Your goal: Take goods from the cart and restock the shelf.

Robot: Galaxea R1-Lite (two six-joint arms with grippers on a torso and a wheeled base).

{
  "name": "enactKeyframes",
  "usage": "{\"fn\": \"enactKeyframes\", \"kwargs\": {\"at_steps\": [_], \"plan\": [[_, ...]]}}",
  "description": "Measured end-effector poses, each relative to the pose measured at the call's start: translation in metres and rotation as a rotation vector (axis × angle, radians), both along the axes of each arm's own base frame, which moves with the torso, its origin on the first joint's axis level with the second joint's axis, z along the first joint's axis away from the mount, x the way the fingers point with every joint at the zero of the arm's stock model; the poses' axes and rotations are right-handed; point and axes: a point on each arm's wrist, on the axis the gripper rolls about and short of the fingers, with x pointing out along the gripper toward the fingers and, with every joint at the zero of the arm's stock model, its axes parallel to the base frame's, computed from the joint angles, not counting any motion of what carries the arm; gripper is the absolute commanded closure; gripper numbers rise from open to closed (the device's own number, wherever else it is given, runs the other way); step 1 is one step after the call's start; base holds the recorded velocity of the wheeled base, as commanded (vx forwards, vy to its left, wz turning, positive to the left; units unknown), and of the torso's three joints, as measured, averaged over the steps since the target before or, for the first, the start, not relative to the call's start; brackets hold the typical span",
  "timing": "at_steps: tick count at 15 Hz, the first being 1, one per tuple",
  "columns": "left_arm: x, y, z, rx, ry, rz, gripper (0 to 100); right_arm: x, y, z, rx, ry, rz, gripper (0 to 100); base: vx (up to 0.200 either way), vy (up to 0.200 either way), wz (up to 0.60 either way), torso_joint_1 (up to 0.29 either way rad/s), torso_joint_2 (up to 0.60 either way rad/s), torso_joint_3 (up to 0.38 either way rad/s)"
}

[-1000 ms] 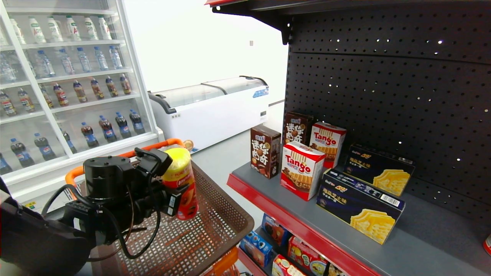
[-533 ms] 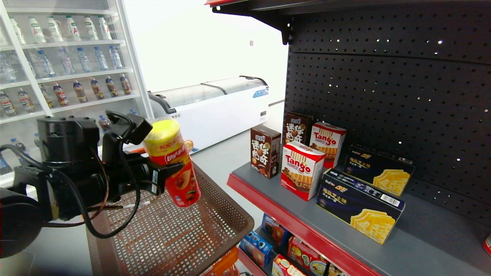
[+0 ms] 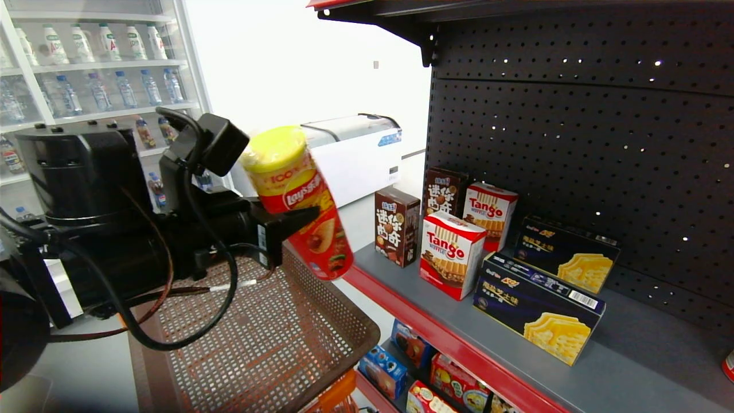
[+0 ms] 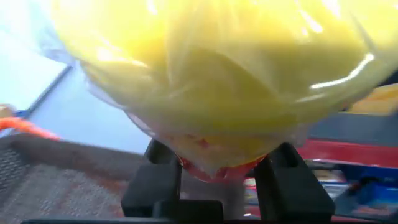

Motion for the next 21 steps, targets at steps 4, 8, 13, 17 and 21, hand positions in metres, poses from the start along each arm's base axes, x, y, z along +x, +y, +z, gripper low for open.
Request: {"fn": "enactKeyframes", "kwargs": {"at_steps": [4, 8, 13, 17, 21], "plan": [[-0.004, -0.018, 0.001, -0.023, 0.014, -0.064, 100, 0.0, 0.0, 0.0, 0.0, 0.0, 0.0, 0, 0.0, 0.0, 0.0, 0.0, 0.0, 0.0], [-0.013, -0.018, -0.012, -0.002, 0.054, -0.091, 100, 0.0, 0.0, 0.0, 0.0, 0.0, 0.0, 0, 0.0, 0.0, 0.0, 0.0, 0.0, 0.0], [-0.039, -0.016, -0.014, 0.099, 0.155, -0.146, 100, 0.0, 0.0, 0.0, 0.0, 0.0, 0.001, 0, 0.0, 0.0, 0.0, 0.0, 0.0, 0.0], [-0.044, -0.011, -0.004, 0.092, 0.11, -0.159, 100, 0.0, 0.0, 0.0, 0.0, 0.0, 0.002, 0, 0.0, 0.0, 0.0, 0.0, 0.0, 0.0], [-0.058, -0.007, -0.001, 0.064, 0.107, -0.274, 100, 0.0, 0.0, 0.0, 0.0, 0.0, 0.002, 0, 0.0, 0.0, 0.0, 0.0, 0.0, 0.0]]}}
